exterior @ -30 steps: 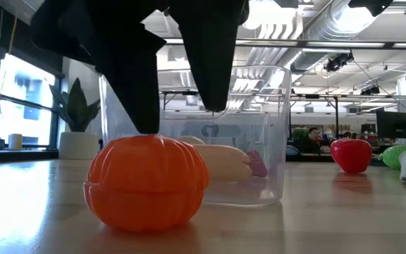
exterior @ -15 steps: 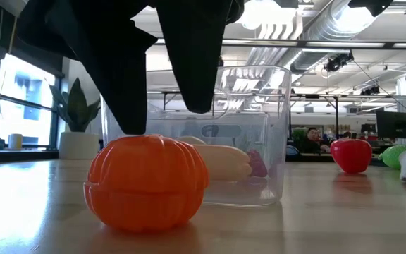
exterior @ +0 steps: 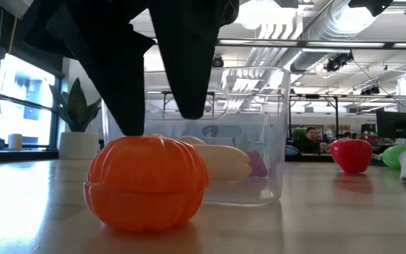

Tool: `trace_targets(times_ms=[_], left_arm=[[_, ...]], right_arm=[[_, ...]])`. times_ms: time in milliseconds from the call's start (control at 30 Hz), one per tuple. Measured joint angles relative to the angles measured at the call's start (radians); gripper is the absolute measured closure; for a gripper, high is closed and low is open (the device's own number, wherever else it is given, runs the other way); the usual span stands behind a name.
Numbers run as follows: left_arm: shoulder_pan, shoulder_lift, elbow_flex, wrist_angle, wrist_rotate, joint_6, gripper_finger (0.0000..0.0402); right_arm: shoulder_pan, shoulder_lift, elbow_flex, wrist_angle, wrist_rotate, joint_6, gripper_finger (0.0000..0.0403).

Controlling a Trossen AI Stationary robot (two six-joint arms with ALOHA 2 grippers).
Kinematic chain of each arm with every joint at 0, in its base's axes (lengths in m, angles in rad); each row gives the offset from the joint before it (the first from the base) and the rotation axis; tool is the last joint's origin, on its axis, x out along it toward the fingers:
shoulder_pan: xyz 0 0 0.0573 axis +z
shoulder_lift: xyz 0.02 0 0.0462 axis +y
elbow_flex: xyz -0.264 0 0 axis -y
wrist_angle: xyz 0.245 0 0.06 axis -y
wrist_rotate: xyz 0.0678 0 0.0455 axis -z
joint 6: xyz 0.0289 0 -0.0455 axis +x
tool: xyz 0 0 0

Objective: Pick and placing Produce into tupperware
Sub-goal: Put the pumpkin into the transparent bin

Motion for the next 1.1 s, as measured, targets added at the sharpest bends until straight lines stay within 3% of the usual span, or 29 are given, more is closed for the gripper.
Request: trace_targets(times_ms=[1100], left_arm=[[0.0,0.0,0.0,-0.015,-0.039,0.009,0.0217]], right_arm=[[0.0,0.0,0.0,0.0,0.0,0.0,0.0403]])
